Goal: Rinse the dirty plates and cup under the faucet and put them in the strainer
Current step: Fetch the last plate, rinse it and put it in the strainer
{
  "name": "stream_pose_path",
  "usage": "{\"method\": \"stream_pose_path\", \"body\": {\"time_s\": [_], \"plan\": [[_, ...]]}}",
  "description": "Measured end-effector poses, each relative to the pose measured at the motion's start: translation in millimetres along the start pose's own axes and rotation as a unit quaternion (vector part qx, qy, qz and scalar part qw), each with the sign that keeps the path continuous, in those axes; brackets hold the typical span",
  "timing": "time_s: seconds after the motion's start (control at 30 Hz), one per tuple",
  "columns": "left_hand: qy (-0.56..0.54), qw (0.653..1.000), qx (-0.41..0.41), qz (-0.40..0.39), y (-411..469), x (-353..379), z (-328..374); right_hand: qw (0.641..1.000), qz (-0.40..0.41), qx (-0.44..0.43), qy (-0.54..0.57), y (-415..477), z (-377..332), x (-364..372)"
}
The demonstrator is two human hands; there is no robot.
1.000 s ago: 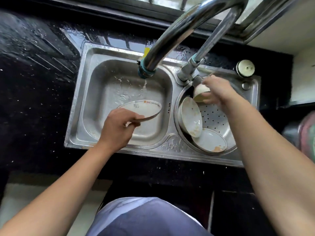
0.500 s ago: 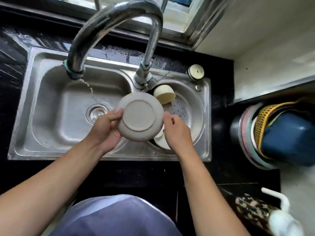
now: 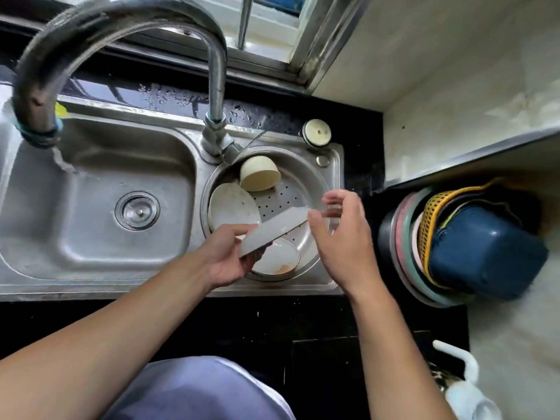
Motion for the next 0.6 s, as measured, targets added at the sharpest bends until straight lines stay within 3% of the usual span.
{"method": "stream_pose_path", "body": {"time_s": [0.17, 0.27, 0.4, 0.5, 0.6], "plan": [[0.028, 0.999, -0.037, 0.002, 24, 15, 5, 0.968, -0.224, -0.093, -0.068, 4, 17, -10], [0.037, 0.999, -0.018, -0.001, 33, 20, 2, 0.967, -0.196, -0.103, -0.129, 17, 35, -10], [0.164, 0.984, 0.035, 0.055, 29, 2, -12, 0.964, -0.143, -0.019, -0.222, 45, 82, 2], [0.308, 0.935, 0.095, 0.149, 16, -27, -35, 0.971, -0.103, 0.047, -0.210, 65, 117, 22], [0.435, 0.855, 0.135, 0.249, 8, -66, -55, 0.970, -0.090, 0.071, -0.213, 83, 143, 36]]}}
Point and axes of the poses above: each hand's wrist, its own y-axis towards the middle knuckle, its own x-axis out of the palm, z = x × y, the point moved 1 cm from there along y, towards the middle knuckle, and after that the axes turned 11 degrees about -x, right-handed, at the moved point
